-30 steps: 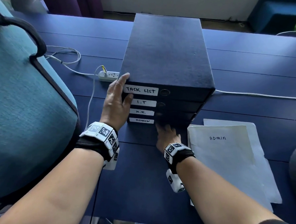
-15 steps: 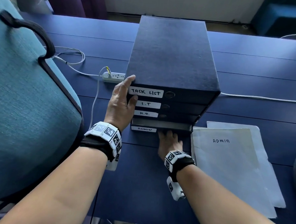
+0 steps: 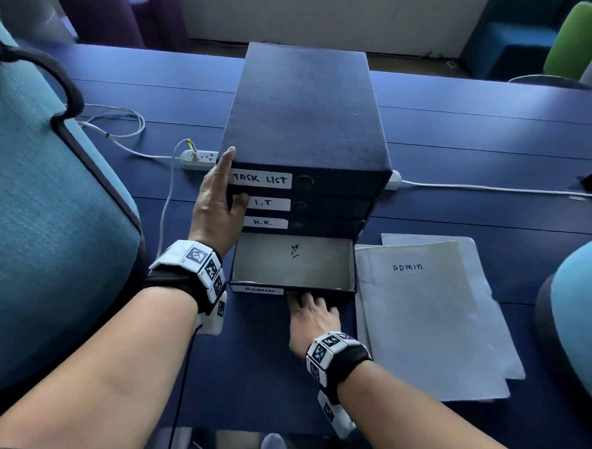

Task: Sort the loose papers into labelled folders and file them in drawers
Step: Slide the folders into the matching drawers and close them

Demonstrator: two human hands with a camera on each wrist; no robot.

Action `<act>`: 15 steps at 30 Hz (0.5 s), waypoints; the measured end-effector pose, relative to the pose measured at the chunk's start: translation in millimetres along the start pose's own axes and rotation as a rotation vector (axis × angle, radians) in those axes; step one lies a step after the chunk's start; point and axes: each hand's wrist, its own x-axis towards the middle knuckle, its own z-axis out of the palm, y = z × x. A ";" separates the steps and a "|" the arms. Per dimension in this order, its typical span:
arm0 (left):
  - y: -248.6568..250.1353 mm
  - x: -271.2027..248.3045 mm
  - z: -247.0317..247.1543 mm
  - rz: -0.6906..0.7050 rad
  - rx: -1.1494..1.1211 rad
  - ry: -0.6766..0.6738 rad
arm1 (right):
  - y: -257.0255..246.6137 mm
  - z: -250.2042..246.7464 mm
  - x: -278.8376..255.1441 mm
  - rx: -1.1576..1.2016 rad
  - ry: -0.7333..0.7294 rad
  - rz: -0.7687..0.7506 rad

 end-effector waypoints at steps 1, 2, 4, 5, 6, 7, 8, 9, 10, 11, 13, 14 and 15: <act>-0.3 -2.5 0.4 -0.007 0.001 0.006 | 0.6 -1.7 -2.6 0.010 -0.002 -0.011; 0.5 -5.3 0.4 -0.008 0.001 0.013 | 1.7 -3.5 -4.5 0.029 0.006 -0.017; 1.3 -11.1 0.9 0.017 0.016 0.039 | 5.8 -8.0 -8.4 0.085 0.066 -0.032; 2.3 -14.5 1.4 0.028 0.026 0.051 | 9.0 -10.8 -10.5 0.108 0.106 -0.042; 3.2 -18.4 2.0 0.023 0.040 0.057 | 13.4 -13.6 -12.4 0.124 0.142 -0.048; 4.6 -23.3 3.4 0.002 0.057 0.058 | 18.8 -16.7 -13.9 0.134 0.172 -0.051; 6.4 -28.9 4.9 -0.032 0.076 0.055 | 25.0 -19.6 -15.3 0.143 0.193 -0.051; 7.8 -35.6 7.3 -0.071 0.088 0.046 | 31.7 -22.8 -16.5 0.155 0.213 -0.047; 10.0 -43.1 10.2 -0.100 0.091 0.034 | 39.3 -25.2 -17.7 0.173 0.231 -0.035; 11.6 -50.7 14.2 -0.114 0.092 0.024 | 47.1 -27.7 -18.9 0.197 0.250 -0.019; 15.4 -66.1 23.1 -0.115 0.099 0.000 | 62.9 -30.8 -21.2 0.256 0.277 0.019; 17.4 -73.4 27.7 -0.119 0.103 -0.016 | 70.6 -31.2 -22.4 0.285 0.287 0.037; 20.4 -80.3 32.1 -0.132 0.108 -0.039 | 78.2 -31.4 -23.4 0.307 0.297 0.051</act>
